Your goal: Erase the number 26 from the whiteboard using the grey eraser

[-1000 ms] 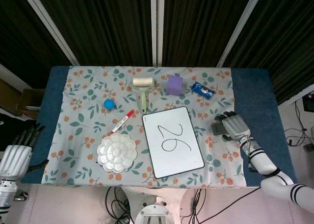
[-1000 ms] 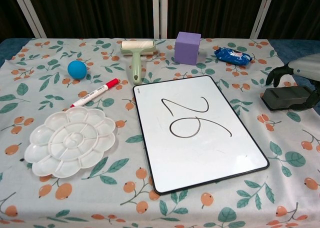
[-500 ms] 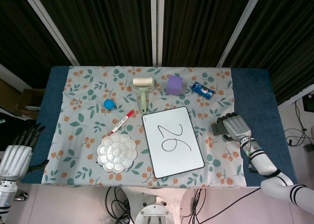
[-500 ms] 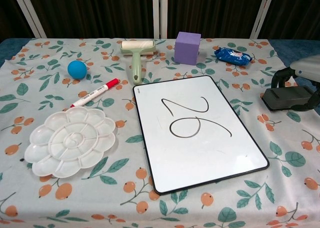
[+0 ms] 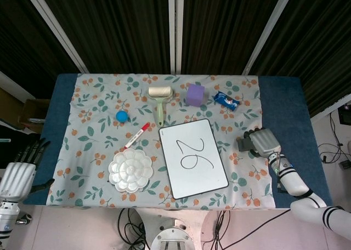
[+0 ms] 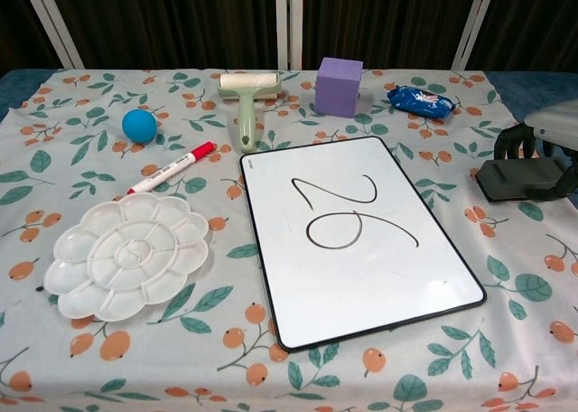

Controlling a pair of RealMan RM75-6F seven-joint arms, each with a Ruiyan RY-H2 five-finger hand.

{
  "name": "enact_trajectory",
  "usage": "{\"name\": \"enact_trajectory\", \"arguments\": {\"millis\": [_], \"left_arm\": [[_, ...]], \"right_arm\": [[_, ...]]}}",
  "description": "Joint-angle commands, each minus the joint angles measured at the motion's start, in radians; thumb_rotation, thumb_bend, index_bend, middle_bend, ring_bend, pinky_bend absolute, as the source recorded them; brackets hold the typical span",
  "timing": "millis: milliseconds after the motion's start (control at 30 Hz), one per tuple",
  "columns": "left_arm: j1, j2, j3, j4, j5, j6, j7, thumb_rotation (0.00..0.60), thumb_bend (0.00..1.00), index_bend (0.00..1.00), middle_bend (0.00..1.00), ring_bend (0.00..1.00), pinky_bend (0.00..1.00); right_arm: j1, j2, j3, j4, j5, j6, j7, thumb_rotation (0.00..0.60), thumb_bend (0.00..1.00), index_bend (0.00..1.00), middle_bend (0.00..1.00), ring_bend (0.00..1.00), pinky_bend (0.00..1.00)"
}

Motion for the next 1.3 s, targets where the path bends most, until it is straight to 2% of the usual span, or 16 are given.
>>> {"name": "enact_trajectory", "arguments": {"millis": [33,400,567,700,833,1033,1300], "left_arm": [[0.000,0.000,0.000,0.000,0.000,0.000,0.000,0.600,0.00,0.03,0.04,0.04,0.18],[0.001,0.001,0.000,0.001,0.000,0.001,-0.004,0.600,0.00,0.03,0.04,0.04,0.18],[0.000,0.000,-0.001,0.005,-0.001,0.000,-0.008,0.600,0.00,0.03,0.04,0.04,0.18],[0.001,-0.001,0.000,0.006,-0.003,0.000,-0.011,0.600,0.00,0.03,0.04,0.04,0.18],[0.004,-0.004,0.001,0.013,-0.004,0.002,-0.016,0.600,0.00,0.03,0.04,0.04,0.18],[0.009,-0.004,0.001,0.023,-0.010,0.005,-0.025,0.600,0.00,0.03,0.05,0.04,0.18],[0.010,-0.008,0.002,0.032,-0.009,0.005,-0.035,0.600,0.00,0.03,0.05,0.04,0.18]], "right_arm": [[0.000,-0.003,-0.001,0.002,-0.001,0.002,0.000,0.600,0.21,0.44,0.42,0.37,0.42],[-0.008,0.023,0.006,-0.030,-0.048,0.069,0.041,0.600,0.24,0.63,0.55,0.49,0.57],[-0.006,0.072,0.015,-0.121,-0.097,0.117,0.071,0.600,0.24,0.66,0.57,0.51,0.60],[0.006,0.109,-0.006,-0.236,-0.174,0.141,0.058,0.600,0.26,0.70,0.60,0.55,0.64],[0.015,0.128,-0.053,-0.350,-0.245,0.129,-0.025,0.600,0.25,0.73,0.62,0.57,0.66],[0.011,0.123,-0.101,-0.446,-0.273,0.102,-0.164,0.600,0.25,0.76,0.64,0.59,0.69],[0.006,0.083,-0.105,-0.472,-0.215,0.067,-0.353,0.600,0.26,0.77,0.66,0.60,0.70]]}}
